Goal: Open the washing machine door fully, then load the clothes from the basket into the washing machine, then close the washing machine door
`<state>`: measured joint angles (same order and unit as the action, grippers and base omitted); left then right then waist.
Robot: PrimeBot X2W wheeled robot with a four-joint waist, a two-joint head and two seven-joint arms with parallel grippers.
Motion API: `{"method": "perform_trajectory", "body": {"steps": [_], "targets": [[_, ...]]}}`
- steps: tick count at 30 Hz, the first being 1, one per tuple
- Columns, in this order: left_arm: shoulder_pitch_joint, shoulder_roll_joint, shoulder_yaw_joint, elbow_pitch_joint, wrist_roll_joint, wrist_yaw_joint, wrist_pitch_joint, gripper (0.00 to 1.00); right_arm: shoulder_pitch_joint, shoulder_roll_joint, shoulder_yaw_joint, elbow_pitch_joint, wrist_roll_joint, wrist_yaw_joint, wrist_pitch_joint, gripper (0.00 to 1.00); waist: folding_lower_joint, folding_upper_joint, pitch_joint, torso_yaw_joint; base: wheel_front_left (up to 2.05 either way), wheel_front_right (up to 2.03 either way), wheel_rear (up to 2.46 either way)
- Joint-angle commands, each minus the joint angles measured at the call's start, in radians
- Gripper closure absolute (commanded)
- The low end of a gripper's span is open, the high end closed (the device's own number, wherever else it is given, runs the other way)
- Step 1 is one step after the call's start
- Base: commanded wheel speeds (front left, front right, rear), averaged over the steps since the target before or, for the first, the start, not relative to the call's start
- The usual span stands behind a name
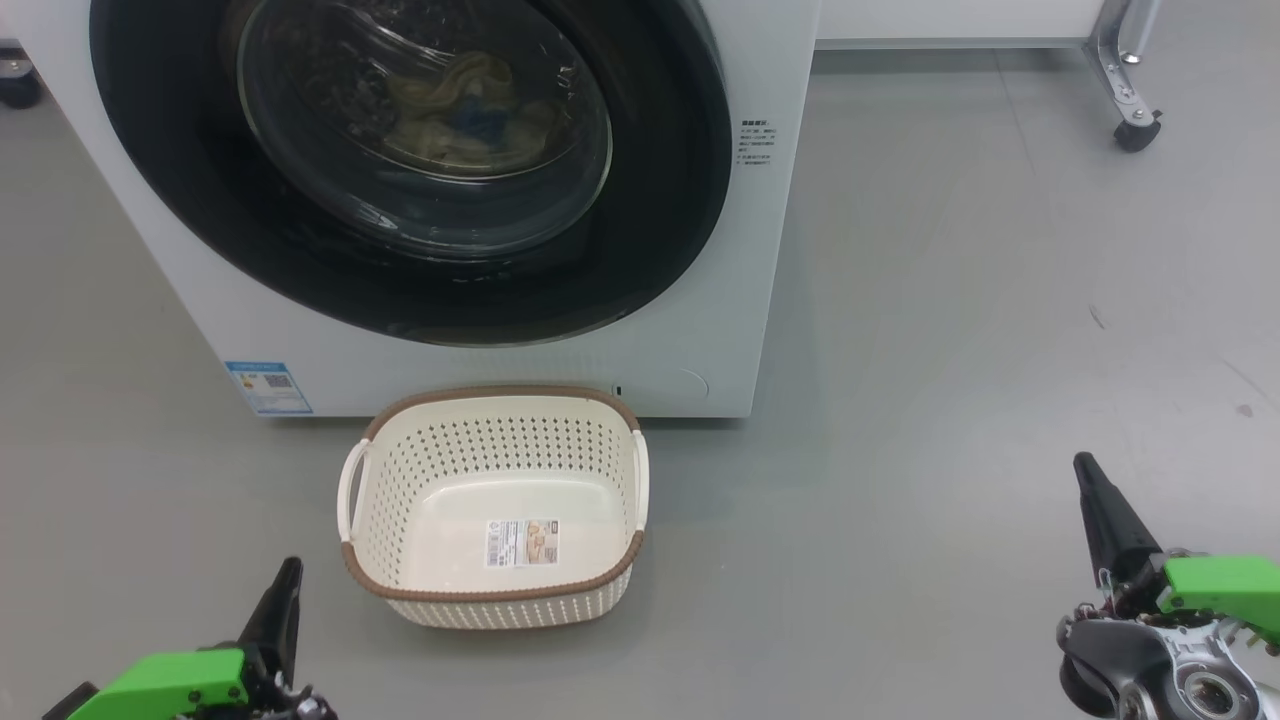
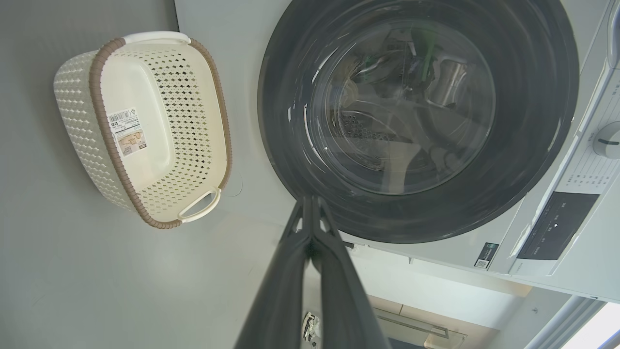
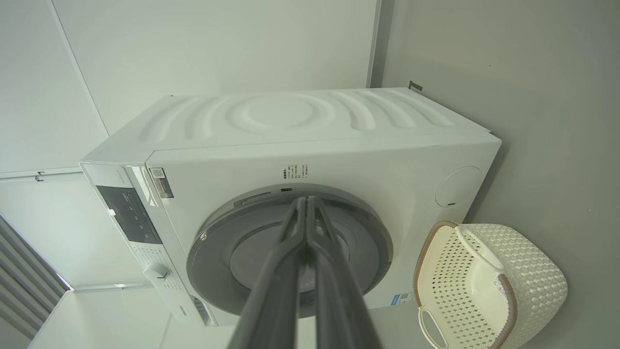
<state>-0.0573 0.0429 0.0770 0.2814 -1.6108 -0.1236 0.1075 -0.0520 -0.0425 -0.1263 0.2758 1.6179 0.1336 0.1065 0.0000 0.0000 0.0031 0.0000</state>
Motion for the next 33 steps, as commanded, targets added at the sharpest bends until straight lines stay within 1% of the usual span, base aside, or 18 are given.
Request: {"method": "perform_trajectory", "body": {"steps": [1,33], "targets": [[-0.051,0.008,0.037,-0.036,0.002,-0.007,0.006,1.0,-0.056,-0.01,0.015,-0.031,-0.007,-0.003,0.004,1.0,0.0,0.0,0.0,0.0,0.0,0.0,0.0],[-0.051,0.008,0.037,-0.036,0.003,-0.007,0.006,1.0,-0.056,-0.009,0.014,-0.031,-0.008,-0.003,0.006,1.0,0.0,0.0,0.0,0.0,0.0,0.0,0.0]]}}
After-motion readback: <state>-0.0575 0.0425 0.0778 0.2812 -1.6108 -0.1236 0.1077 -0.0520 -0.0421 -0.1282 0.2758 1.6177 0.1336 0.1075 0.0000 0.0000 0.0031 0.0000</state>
